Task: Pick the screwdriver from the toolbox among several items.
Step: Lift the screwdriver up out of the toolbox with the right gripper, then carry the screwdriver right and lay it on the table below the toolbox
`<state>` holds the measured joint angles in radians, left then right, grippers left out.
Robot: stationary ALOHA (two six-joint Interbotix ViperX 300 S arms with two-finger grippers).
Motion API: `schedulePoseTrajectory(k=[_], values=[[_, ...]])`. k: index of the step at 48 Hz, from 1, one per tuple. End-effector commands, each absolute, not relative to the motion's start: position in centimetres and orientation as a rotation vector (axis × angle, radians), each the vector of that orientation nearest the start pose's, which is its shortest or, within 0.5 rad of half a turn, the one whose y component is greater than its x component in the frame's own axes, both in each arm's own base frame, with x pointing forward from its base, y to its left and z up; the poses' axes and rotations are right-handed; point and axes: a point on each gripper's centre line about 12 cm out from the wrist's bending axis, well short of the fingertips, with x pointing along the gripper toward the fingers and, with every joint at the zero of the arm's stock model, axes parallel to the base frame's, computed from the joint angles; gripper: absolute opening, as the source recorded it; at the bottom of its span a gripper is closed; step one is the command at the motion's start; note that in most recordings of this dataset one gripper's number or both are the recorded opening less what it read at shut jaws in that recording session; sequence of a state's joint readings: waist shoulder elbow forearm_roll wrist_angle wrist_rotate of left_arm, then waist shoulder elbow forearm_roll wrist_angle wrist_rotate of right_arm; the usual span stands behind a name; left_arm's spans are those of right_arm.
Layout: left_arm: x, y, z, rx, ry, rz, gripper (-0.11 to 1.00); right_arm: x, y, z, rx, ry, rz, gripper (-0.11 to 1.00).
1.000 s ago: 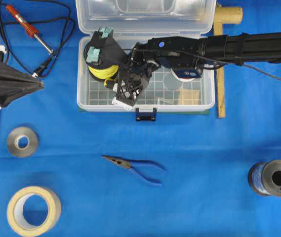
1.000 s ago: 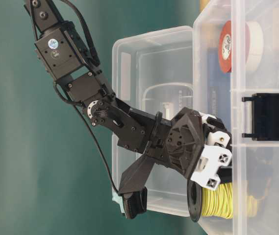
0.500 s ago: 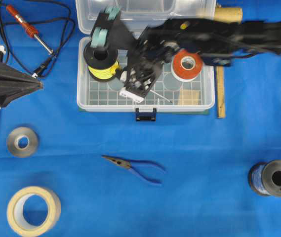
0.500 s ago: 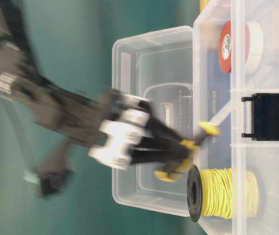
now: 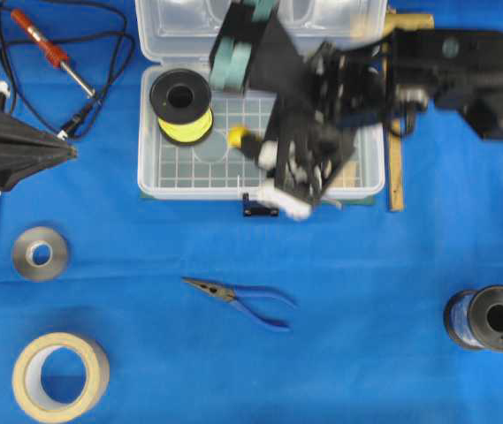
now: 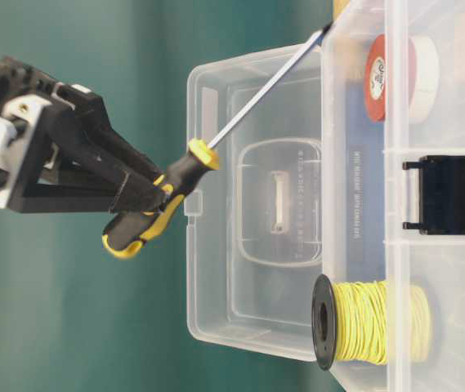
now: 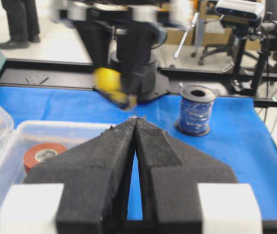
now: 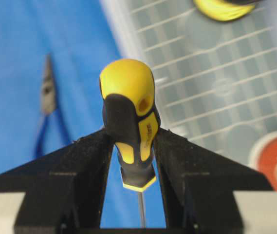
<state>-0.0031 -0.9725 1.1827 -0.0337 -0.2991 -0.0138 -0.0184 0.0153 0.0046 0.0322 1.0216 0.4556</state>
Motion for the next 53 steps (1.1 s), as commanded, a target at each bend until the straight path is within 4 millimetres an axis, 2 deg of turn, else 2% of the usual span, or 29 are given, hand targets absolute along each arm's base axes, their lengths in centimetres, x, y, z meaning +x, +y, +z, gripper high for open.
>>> schedulePoseTrajectory(k=[1,7,15,29,44,53], values=[[19.8,0.1,30.2,-0.047,-0.115,0.006,0.00,43.5,1.7,32.2,0.433,0.988,-0.187,0.30],[19.8,0.1,30.2,-0.045,-0.117,0.005,0.00,45.3,3.5,28.8,0.418,1.036,-0.171,0.30],[19.8,0.1,30.2,-0.048,-0.118,0.005,0.00,47.3,4.1,23.7,0.399,1.121,-0.187,0.30],[19.8,0.0,30.2,-0.048,-0.113,0.004,0.00,50.1,5.3,18.3,0.388,1.123,-0.169,0.30],[19.8,0.1,30.1,-0.047,-0.110,0.005,0.00,51.0,5.2,14.8,0.390,1.135,-0.178,0.30],[19.8,0.1,30.1,-0.050,-0.112,0.005,0.00,51.0,5.2,14.8,0.391,1.141,-0.181,0.29]])
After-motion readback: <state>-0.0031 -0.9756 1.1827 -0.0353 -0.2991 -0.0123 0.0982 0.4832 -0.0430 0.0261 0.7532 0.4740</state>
